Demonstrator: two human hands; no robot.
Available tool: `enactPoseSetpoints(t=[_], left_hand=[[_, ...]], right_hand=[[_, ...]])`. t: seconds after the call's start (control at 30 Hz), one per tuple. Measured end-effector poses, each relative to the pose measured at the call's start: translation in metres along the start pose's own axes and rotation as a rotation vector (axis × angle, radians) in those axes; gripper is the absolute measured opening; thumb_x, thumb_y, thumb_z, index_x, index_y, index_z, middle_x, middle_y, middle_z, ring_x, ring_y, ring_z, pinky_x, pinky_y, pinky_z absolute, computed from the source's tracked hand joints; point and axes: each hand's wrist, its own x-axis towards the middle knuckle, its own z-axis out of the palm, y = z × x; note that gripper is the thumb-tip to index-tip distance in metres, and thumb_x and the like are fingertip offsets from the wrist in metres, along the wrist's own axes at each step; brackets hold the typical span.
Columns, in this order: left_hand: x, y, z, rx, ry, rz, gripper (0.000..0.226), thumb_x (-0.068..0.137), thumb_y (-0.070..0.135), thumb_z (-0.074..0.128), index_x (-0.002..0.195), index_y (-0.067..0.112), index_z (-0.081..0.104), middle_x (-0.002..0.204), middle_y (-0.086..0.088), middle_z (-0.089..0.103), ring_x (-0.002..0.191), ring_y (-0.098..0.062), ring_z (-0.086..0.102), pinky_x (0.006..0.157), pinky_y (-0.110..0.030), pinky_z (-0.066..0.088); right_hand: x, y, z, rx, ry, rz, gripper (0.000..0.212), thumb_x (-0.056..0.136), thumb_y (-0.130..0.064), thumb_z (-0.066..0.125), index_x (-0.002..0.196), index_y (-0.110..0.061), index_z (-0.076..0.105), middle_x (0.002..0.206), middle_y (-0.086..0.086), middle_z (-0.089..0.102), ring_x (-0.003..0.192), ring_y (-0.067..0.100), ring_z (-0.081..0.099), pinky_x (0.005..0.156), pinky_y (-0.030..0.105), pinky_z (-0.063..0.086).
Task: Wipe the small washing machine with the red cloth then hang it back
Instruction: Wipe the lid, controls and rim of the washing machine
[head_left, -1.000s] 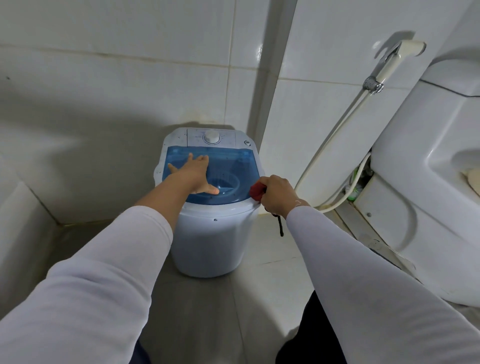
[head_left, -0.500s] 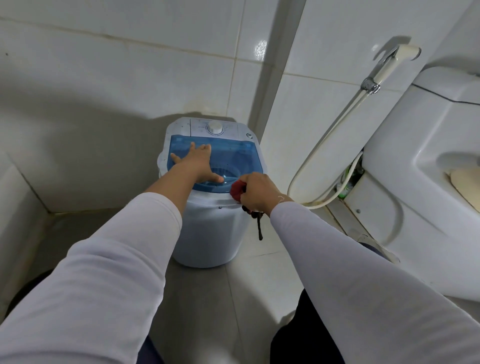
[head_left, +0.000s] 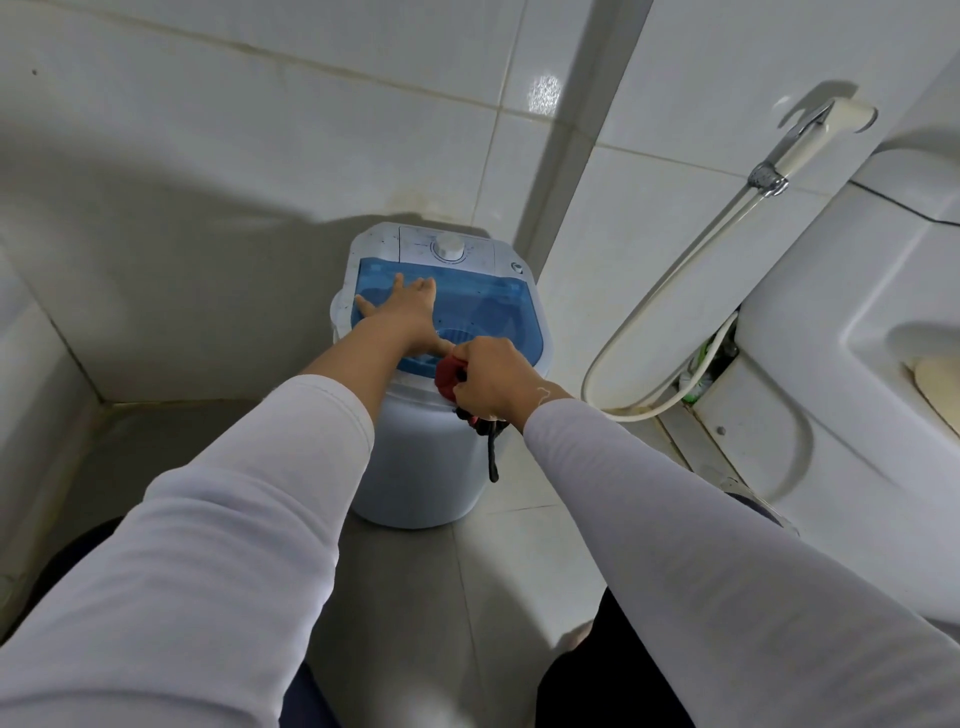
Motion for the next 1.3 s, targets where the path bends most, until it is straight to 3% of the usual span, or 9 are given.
enactPoseSetpoints(t=[0.13, 0.3, 0.43, 0.6, 0.73, 0.87, 1.03, 1.13, 1.3], left_hand=[[-0.002, -0.001, -0.001, 0.001, 0.021, -0.009, 0.101, 0.076, 0.049, 0.069, 0.149, 0.013, 0.009, 0.16, -0.004, 0.007, 0.148, -0.026, -0.009, 0.11, -0.069, 0.002], [-0.015, -0.007, 0.005, -0.054, 0.124, -0.039, 0.11, 0.074, 0.066, 0.058, 0.151, 0.013, 0.001, 0.161, -0.002, 0.0, 0.147, -0.024, -0.013, 0.109, -0.069, 0.003], [-0.039, -0.008, 0.011, -0.239, 0.314, -0.114, 0.1, 0.081, 0.066, 0.05, 0.151, 0.015, -0.001, 0.161, 0.0, -0.006, 0.147, -0.021, -0.015, 0.11, -0.067, 0.0], [-0.083, -0.002, 0.052, -0.532, 0.56, -0.225, 0.112, 0.075, 0.062, 0.062, 0.151, 0.016, -0.005, 0.161, 0.001, -0.009, 0.147, -0.019, -0.014, 0.111, -0.065, -0.002], [-0.098, 0.002, 0.091, -0.647, 0.514, -0.333, 0.129, 0.064, 0.066, 0.069, 0.149, 0.016, -0.015, 0.16, 0.003, -0.013, 0.146, -0.017, -0.017, 0.112, -0.062, -0.004], [-0.094, 0.003, 0.106, -0.673, 0.503, -0.365, 0.132, 0.062, 0.065, 0.071, 0.149, 0.017, -0.016, 0.16, 0.003, -0.012, 0.146, -0.016, -0.017, 0.114, -0.06, -0.004], [-0.093, 0.0, 0.111, -0.668, 0.528, -0.403, 0.135, 0.06, 0.064, 0.073, 0.148, 0.017, -0.018, 0.16, 0.006, -0.015, 0.145, -0.011, -0.02, 0.115, -0.06, -0.005], [-0.093, -0.003, 0.112, -0.646, 0.514, -0.413, 0.135, 0.06, 0.068, 0.07, 0.148, 0.018, -0.019, 0.159, 0.007, -0.017, 0.144, -0.01, -0.022, 0.115, -0.061, -0.006], [-0.091, -0.004, 0.111, -0.613, 0.509, -0.389, 0.131, 0.062, 0.071, 0.067, 0.148, 0.021, -0.017, 0.159, 0.008, -0.018, 0.145, -0.01, -0.02, 0.114, -0.061, -0.006]], right_hand=[[-0.005, 0.001, -0.004, -0.036, -0.023, -0.088, 0.039, 0.086, -0.014, 0.059, 0.125, -0.014, 0.056, 0.113, 0.011, 0.061, 0.098, 0.023, 0.056, 0.087, 0.029, 0.047], [-0.005, 0.017, -0.037, -0.135, -0.222, -0.196, 0.041, 0.086, -0.007, 0.051, 0.122, -0.025, 0.058, 0.119, 0.007, 0.062, 0.108, 0.026, 0.057, 0.087, 0.03, 0.045], [-0.002, 0.044, -0.068, -0.195, -0.233, -0.206, 0.04, 0.087, -0.008, 0.053, 0.122, -0.026, 0.057, 0.118, 0.005, 0.063, 0.107, 0.025, 0.057, 0.089, 0.029, 0.044], [0.01, 0.066, -0.096, -0.201, -0.216, -0.264, 0.039, 0.084, -0.005, 0.053, 0.111, -0.033, 0.056, 0.102, 0.0, 0.062, 0.096, 0.026, 0.062, 0.085, 0.032, 0.049], [0.024, 0.061, -0.099, -0.257, -0.225, -0.464, 0.04, 0.082, -0.003, 0.054, 0.11, -0.031, 0.056, 0.108, -0.001, 0.066, 0.099, 0.021, 0.06, 0.088, 0.031, 0.048], [0.04, 0.048, -0.091, -0.351, -0.21, -0.712, 0.039, 0.084, -0.005, 0.057, 0.117, -0.026, 0.06, 0.111, 0.002, 0.059, 0.103, 0.021, 0.052, 0.092, 0.031, 0.042], [0.052, 0.03, -0.073, -0.386, -0.141, -1.061, 0.043, 0.078, 0.006, 0.056, 0.108, -0.021, 0.069, 0.102, 0.008, 0.062, 0.088, 0.021, 0.045, 0.079, 0.028, 0.038], [0.055, 0.026, -0.06, -0.454, -0.059, -1.241, 0.042, 0.074, 0.005, 0.063, 0.104, -0.023, 0.07, 0.101, 0.007, 0.064, 0.086, 0.024, 0.048, 0.07, 0.03, 0.044], [0.056, 0.03, -0.04, -0.584, -0.019, -1.353, 0.04, 0.071, -0.004, 0.075, 0.101, -0.029, 0.067, 0.108, 0.004, 0.063, 0.094, 0.029, 0.054, 0.069, 0.038, 0.054]])
